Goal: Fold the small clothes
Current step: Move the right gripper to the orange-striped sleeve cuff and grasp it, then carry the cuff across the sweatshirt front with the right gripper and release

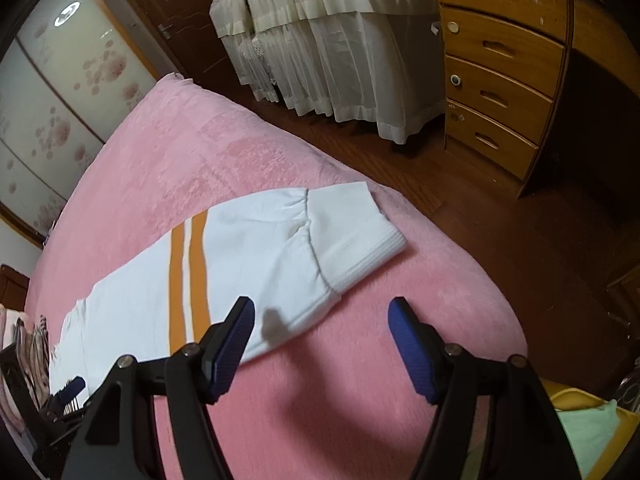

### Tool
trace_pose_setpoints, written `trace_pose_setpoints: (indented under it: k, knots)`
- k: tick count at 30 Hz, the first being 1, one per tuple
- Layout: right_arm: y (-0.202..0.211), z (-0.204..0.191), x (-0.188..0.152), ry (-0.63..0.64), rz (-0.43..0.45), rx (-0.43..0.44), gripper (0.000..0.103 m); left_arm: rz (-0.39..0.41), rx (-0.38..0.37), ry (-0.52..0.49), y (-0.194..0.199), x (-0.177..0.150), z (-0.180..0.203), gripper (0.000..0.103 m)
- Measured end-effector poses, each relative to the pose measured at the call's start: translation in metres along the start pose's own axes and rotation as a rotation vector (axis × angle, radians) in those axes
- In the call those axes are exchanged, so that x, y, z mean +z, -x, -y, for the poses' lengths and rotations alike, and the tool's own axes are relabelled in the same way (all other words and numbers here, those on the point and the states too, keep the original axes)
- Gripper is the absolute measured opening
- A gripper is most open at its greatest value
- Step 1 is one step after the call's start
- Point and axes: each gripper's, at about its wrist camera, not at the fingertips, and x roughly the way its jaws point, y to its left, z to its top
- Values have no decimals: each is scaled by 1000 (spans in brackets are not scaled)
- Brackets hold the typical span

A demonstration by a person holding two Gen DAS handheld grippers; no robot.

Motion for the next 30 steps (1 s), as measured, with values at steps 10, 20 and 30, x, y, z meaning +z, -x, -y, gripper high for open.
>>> trace_pose_setpoints:
  k: [10, 20, 30]
  knots:
    - [-12, -2, 13, 1, 4, -10, 31, 33, -4, -62, 4, 21, 46, 103]
    - [34, -52, 7, 211, 147, 11, 19, 26, 53, -93, 11, 25, 35, 101]
    - [92, -189, -32, 539, 249, 252, 19, 99, 126, 98, 84, 16, -90, 101]
